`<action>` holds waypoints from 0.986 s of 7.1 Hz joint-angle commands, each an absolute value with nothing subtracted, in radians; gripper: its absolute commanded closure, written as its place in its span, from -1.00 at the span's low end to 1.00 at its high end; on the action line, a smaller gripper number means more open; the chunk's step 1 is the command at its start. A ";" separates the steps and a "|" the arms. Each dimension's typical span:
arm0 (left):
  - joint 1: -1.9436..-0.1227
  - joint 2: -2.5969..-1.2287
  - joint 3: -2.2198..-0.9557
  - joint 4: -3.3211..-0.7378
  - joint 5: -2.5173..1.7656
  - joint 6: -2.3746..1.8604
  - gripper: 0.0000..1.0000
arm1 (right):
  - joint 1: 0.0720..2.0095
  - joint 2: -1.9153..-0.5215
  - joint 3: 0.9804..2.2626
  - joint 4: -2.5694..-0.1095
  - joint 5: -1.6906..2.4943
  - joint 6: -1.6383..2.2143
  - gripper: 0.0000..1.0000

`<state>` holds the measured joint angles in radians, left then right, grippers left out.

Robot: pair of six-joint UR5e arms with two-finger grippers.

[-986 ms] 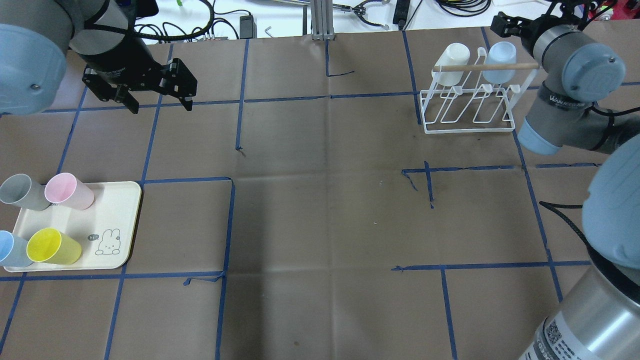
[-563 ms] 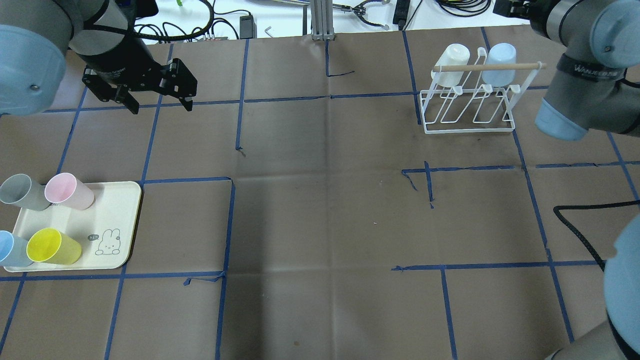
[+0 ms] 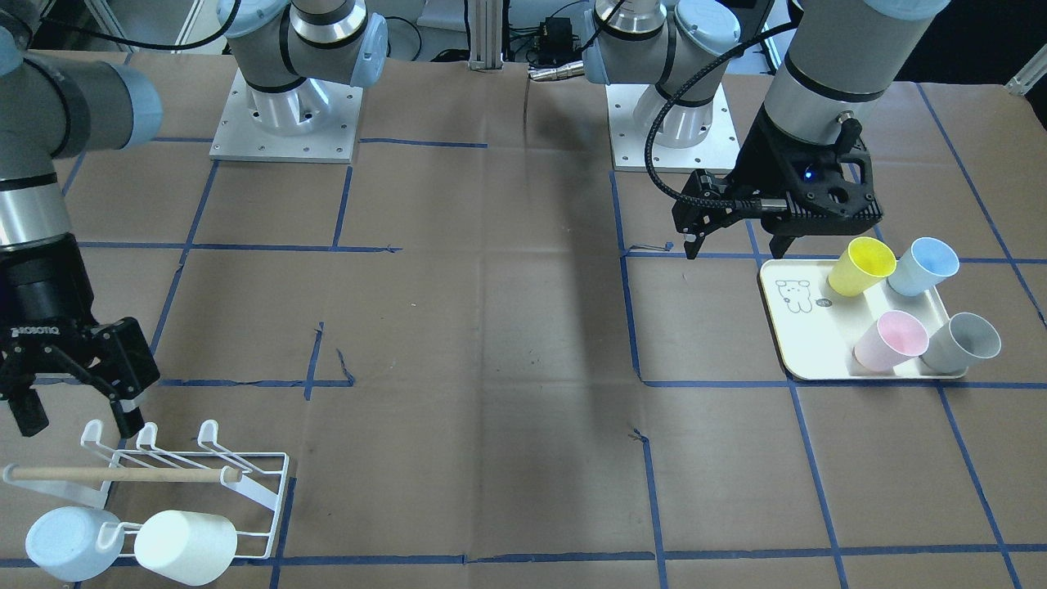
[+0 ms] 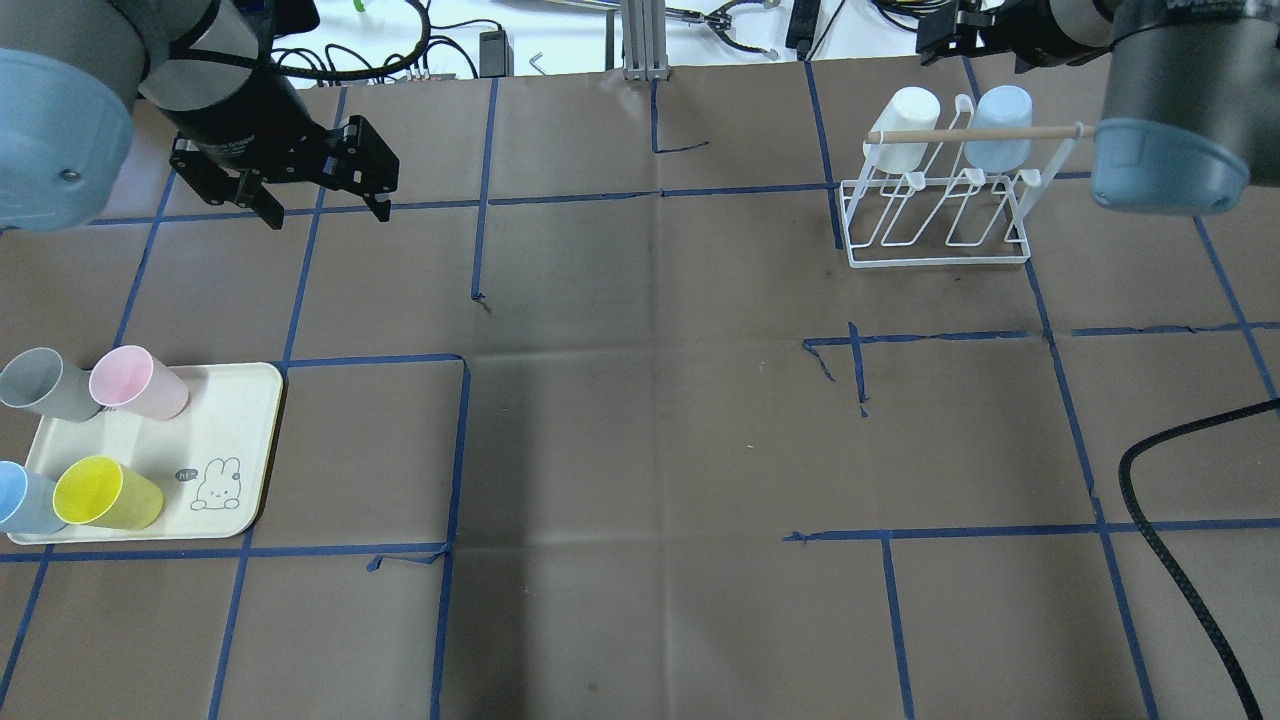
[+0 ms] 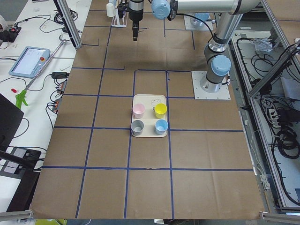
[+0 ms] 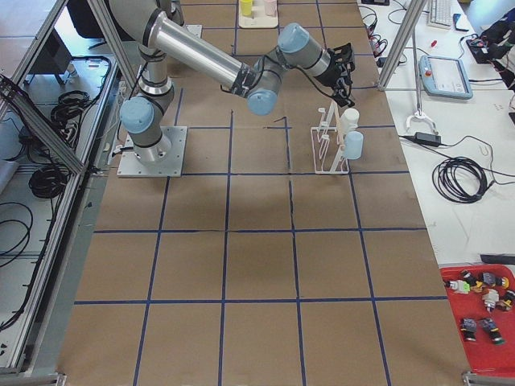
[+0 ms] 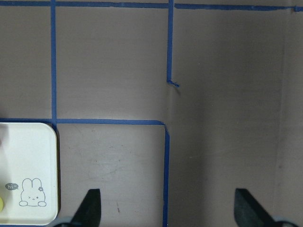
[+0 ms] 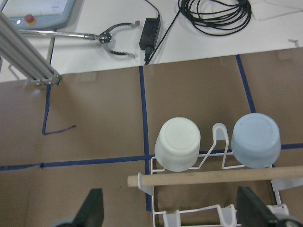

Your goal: Transfer IKEA cup to right arm and place on rack

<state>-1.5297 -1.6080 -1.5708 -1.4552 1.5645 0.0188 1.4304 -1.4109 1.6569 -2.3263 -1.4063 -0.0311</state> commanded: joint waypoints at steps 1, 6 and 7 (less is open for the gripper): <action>-1.531 -1.608 -1.571 -1.456 1.565 0.018 -0.99 | 1.491 -1.425 1.556 -1.976 -1.422 -0.023 -1.00; -1.531 -1.609 -1.571 -1.454 1.565 0.018 -0.99 | 1.532 -1.597 1.509 -1.562 -1.494 -0.017 -1.00; -1.531 -1.609 -1.571 -1.454 1.565 0.018 -0.99 | 1.532 -1.598 1.511 -1.539 -1.494 -0.017 -1.00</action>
